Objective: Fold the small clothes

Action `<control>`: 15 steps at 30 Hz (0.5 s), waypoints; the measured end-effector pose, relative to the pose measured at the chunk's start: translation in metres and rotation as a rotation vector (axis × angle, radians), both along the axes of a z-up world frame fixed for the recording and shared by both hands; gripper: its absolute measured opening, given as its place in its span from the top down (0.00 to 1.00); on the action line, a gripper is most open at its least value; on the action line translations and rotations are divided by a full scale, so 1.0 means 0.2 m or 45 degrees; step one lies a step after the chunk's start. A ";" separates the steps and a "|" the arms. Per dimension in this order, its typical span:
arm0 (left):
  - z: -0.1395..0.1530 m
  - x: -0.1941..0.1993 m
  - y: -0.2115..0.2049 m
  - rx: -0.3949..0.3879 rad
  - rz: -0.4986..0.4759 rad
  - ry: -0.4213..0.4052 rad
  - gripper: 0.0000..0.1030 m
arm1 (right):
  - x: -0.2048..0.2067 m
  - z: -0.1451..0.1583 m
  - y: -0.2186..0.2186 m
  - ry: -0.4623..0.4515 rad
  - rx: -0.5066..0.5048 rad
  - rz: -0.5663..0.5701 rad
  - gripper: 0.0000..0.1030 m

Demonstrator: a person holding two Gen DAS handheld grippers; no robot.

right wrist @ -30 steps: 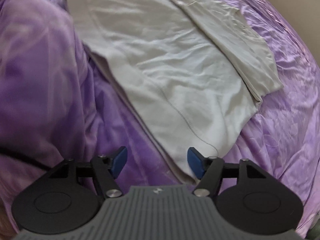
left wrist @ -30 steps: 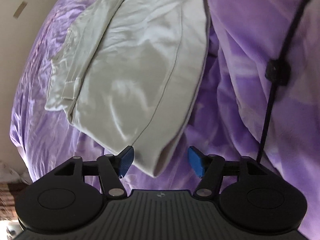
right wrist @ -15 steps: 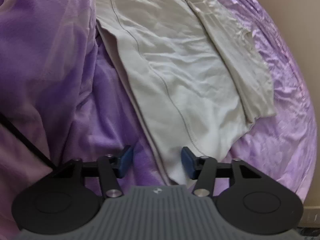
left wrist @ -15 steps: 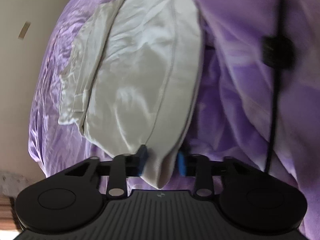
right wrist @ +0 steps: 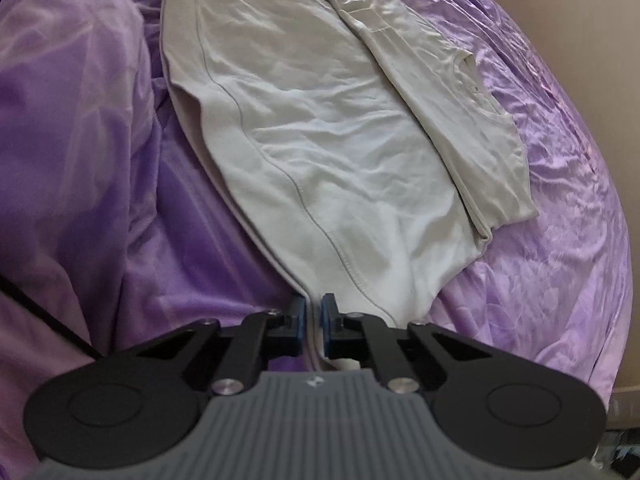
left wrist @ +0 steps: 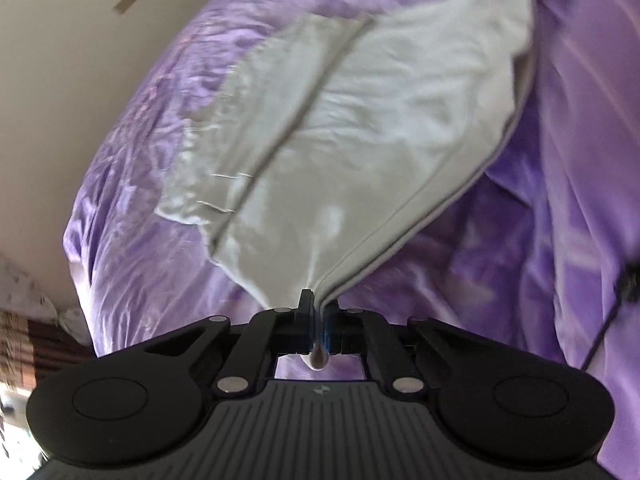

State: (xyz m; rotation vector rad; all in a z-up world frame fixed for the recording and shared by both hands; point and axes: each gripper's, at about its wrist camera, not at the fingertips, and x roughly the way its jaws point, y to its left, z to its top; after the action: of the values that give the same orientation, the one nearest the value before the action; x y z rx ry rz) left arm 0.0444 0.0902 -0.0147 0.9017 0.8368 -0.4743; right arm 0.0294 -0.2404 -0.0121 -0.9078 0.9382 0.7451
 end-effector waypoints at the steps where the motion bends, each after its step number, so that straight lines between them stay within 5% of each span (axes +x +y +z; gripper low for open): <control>1: 0.04 0.02 0.01 -0.037 0.027 -0.007 0.97 | 0.01 0.01 0.00 0.006 0.013 -0.019 1.00; 9: 0.24 0.13 0.02 -0.196 0.146 -0.041 0.97 | 0.06 0.10 -0.01 -0.058 0.036 -0.069 1.00; 12: 0.25 0.15 0.01 -0.211 0.169 -0.029 0.97 | 0.06 0.05 0.02 -0.086 -0.022 -0.007 0.81; 15: 0.24 0.15 0.02 -0.209 0.183 -0.026 0.97 | 0.05 0.00 0.02 -0.075 -0.089 0.046 0.78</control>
State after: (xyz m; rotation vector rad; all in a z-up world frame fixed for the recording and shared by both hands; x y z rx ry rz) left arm 0.0747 0.0933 0.0328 0.6890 0.8254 -0.4013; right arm 0.0384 -0.2361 -0.0126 -1.0052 0.9019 0.7162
